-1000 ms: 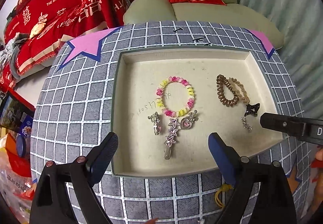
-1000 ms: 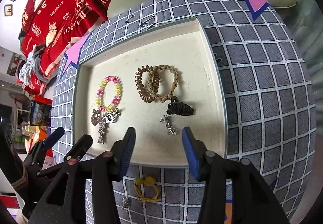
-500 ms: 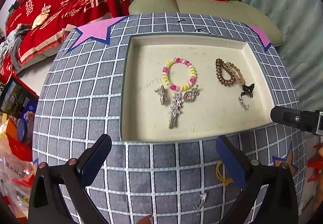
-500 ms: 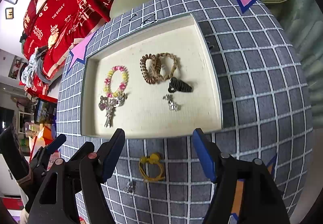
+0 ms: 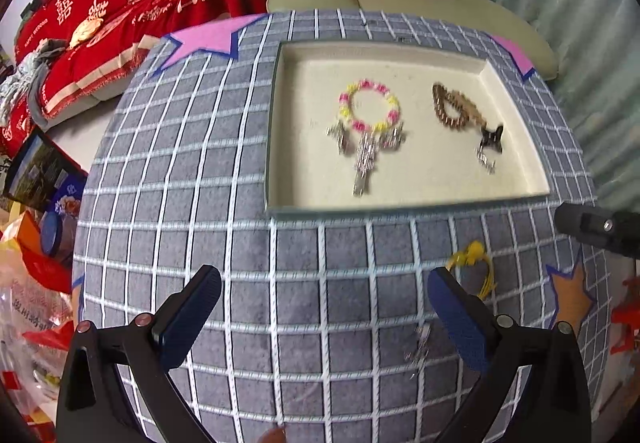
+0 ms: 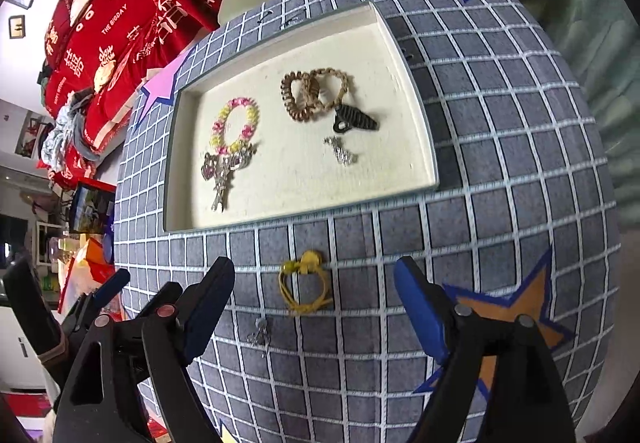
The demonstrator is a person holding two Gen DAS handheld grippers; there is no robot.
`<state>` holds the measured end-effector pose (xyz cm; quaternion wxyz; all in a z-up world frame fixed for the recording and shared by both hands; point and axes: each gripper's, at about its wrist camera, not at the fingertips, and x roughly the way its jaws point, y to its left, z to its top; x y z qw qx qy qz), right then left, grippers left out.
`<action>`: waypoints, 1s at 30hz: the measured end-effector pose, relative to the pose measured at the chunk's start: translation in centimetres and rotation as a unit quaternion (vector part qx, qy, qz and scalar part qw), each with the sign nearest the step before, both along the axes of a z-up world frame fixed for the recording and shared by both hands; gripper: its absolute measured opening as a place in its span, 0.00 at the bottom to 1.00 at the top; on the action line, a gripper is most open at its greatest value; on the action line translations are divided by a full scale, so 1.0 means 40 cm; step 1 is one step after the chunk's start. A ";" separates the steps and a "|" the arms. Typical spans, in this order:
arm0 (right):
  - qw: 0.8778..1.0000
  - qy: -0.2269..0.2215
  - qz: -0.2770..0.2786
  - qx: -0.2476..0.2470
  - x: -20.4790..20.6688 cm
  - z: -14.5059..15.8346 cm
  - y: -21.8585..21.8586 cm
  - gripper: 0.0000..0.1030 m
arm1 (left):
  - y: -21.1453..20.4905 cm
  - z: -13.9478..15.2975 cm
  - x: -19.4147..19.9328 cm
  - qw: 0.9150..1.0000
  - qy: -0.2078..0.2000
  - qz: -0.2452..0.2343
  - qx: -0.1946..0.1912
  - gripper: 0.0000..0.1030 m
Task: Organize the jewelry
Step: 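Move both tools back toward the small silver charm and yellow hair tie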
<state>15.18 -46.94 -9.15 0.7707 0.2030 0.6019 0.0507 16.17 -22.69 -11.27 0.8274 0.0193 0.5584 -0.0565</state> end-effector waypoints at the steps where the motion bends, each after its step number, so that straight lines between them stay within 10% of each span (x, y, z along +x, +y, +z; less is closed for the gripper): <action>1: 1.000 0.002 -0.001 -0.001 -0.006 -0.003 0.002 0.82 | 0.005 -0.006 -0.006 1.000 0.005 0.000 0.000 1.00; 30: 0.995 0.081 0.029 -0.052 -0.118 -0.104 0.010 0.85 | -0.059 -0.133 -0.121 0.995 0.074 -0.059 -0.007 1.00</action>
